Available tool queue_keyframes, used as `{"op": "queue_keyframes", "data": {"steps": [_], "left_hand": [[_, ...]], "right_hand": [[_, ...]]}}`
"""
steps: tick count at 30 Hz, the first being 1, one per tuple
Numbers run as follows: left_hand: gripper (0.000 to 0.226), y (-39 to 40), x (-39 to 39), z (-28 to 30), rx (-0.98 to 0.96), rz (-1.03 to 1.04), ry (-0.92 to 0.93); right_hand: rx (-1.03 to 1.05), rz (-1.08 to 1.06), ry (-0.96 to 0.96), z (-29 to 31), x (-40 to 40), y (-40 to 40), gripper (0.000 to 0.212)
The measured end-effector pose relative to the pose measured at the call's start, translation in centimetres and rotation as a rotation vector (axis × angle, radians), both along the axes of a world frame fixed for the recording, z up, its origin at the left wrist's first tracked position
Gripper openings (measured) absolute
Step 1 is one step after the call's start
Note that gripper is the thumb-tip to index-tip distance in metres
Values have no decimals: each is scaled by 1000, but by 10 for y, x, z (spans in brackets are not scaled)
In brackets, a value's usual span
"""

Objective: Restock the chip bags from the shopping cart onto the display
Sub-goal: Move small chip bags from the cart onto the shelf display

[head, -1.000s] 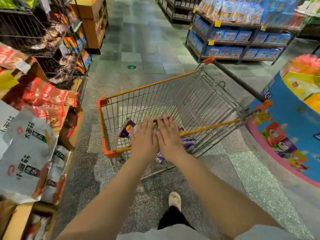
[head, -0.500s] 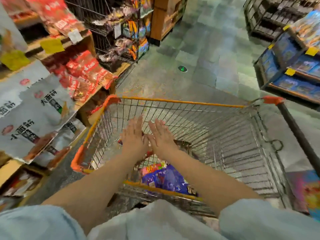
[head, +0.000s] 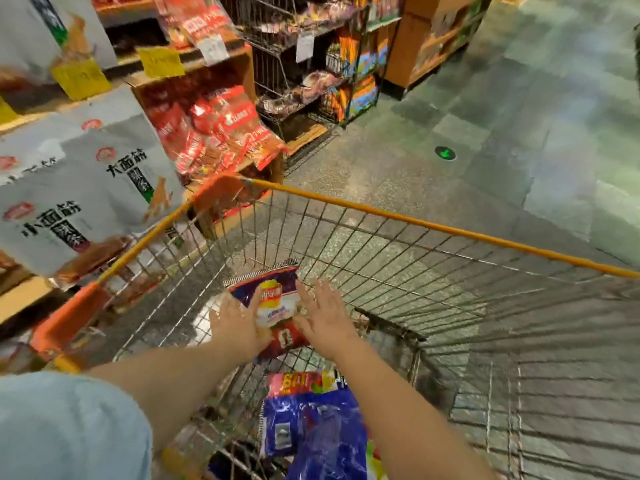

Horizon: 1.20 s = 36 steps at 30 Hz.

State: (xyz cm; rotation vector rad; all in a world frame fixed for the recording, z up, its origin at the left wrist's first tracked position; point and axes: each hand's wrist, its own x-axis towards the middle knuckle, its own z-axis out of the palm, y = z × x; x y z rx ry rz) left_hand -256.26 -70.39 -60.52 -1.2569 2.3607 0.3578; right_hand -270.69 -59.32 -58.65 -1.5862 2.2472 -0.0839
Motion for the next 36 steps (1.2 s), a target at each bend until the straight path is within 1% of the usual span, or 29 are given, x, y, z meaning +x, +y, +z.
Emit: {"op": "queue_keyframes", "data": {"steps": [1,2,4,5,6,10,13,17,19,22,26,32,36], "left_hand": [[92,-5,0,-9,25,1,-43],[95,-10,0,-19,59,3,-79],[102,-20,0,-39,108,18,-91],[106,-23,-1,-47,119,30,-78],[112,-26,-4,-54,124,46,-54],[127,-34,-14,-79,192,102,50],[132,-41,-12,-91,279,110,175],[138,-40,-11,-98,346,105,301],[139,-34,-13,-90,327,94,301],[134,-30,-11,-61,314,106,294],[137,-27,-6,-9,338,70,309],[124,-18,-4,89,272,62,373],[120,-26,5,147,193,7,395]], "right_hand": [[8,10,-12,-12,-3,-6,81],[24,18,-16,-23,-5,-12,81],[80,32,1,-41,-9,-23,67],[113,29,8,-49,-13,-28,61],[142,26,11,-57,-17,-33,62],[193,-14,-22,-94,-30,-48,73],[201,-37,-108,-121,-29,-59,74],[165,-93,-372,-134,-16,-61,66],[161,-115,-432,-124,-7,-61,65],[153,-144,-441,-95,2,-56,65],[150,-103,-395,-34,4,-44,66],[77,-118,-302,61,9,-35,66],[-34,-112,-249,120,18,-38,67]]}}
